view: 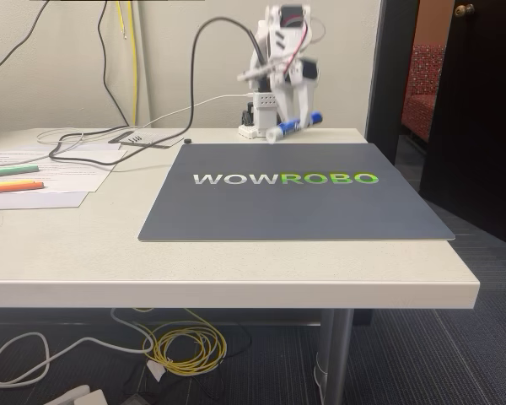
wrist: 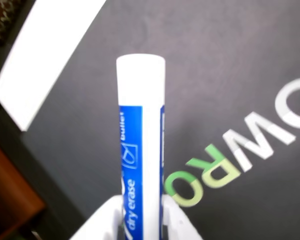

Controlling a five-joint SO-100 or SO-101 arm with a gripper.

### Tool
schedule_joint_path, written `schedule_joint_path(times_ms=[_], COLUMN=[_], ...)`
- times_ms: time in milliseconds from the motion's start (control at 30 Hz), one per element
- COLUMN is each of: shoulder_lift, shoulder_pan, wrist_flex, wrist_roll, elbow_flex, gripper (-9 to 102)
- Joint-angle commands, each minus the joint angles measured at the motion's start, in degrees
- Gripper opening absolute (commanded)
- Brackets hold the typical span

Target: Pick up the blue marker.

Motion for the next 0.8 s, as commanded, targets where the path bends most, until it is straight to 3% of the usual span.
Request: schedule_joint_path(times_ms=[0, 300, 767], shoulder_lift=[8.61, 19.78, 35.16], shoulder_pan=[-0.97, 0.26, 7.29], wrist_flex=[2.90, 8.35, 13.18], wrist_roll=[5.54, 17.40, 26.63], elbow_flex=[-2.02, -2.02, -1.93], gripper=[0, 0, 0])
